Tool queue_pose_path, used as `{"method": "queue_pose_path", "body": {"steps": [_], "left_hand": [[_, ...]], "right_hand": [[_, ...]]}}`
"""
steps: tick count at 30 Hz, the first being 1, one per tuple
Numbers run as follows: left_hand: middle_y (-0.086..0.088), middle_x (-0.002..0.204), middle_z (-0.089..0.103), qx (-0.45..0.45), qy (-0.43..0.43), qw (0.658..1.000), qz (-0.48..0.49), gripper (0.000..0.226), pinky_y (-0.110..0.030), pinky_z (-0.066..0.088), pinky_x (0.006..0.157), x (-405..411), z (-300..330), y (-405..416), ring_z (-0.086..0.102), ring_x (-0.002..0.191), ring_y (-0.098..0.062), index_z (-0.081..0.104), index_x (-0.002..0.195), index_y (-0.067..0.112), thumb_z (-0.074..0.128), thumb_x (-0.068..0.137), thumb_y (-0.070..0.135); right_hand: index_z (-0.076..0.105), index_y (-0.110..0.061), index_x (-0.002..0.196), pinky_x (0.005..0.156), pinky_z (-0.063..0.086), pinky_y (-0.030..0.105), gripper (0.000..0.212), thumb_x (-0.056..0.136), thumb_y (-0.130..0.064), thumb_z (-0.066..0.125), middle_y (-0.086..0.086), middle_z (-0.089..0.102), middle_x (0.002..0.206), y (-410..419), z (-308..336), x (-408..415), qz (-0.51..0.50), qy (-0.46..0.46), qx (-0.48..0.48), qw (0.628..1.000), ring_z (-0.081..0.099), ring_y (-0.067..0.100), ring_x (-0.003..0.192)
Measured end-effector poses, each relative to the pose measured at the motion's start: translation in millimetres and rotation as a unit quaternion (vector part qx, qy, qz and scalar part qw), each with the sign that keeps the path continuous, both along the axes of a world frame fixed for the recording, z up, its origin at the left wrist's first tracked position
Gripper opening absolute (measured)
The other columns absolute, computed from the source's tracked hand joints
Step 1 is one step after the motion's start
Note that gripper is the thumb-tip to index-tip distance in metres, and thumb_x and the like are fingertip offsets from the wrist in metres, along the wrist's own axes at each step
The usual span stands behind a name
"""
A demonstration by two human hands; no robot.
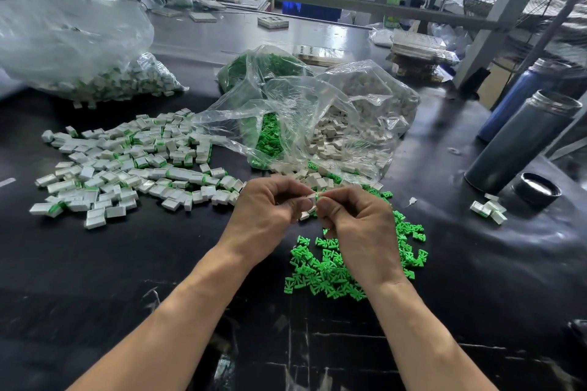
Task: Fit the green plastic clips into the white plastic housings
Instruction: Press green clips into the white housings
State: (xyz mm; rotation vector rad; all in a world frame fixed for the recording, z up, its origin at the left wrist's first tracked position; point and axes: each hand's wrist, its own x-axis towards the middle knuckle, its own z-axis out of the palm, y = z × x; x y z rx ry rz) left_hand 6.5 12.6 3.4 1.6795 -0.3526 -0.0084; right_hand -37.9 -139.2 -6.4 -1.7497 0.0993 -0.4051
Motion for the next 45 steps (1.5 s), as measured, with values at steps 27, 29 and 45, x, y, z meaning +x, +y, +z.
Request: {"method": "queue_pose_path", "body": {"steps": [27, 29, 45], "left_hand": [[0.015, 0.063, 0.067, 0.061, -0.06, 0.996, -0.001, 0.028, -0.014, 0.044, 0.06, -2, 3, 2, 0.057, 0.058, 0.003, 0.079, 0.082, 0.012, 0.071, 0.081, -0.015], [0.013, 0.06, 0.067, 0.021, -0.031, 0.999, 0.001, 0.026, -0.014, 0.045, 0.058, 0, 2, 0, 0.057, 0.056, 0.002, 0.077, 0.081, 0.011, 0.071, 0.083, -0.015], [-0.013, 0.08, 0.07, -0.109, 0.101, 0.982, -0.119, 0.009, -0.038, 0.059, 0.064, -13, -2, -18, 0.067, 0.069, -0.026, 0.069, 0.099, 0.0, 0.071, 0.093, 0.007]], "right_hand": [[0.08, -0.021, 0.081, 0.054, 0.046, 0.021, 0.016, 0.087, -0.006, 0.079, -0.013, 0.071, 0.067, 2, 3, -5, -0.027, -0.019, -0.12, 0.992, 0.058, 0.002, 0.057], [0.081, -0.023, 0.082, 0.057, 0.055, 0.039, 0.018, 0.089, -0.007, 0.077, -0.004, 0.072, 0.067, 5, 1, -4, -0.029, -0.002, -0.067, 0.997, 0.058, 0.008, 0.058], [0.073, -0.03, 0.055, 0.037, 0.033, 0.017, 0.068, 0.108, -0.05, 0.035, -0.004, 0.05, 0.046, 18, 13, 0, -0.007, 0.117, 0.173, 0.978, 0.042, 0.009, 0.036]]}}
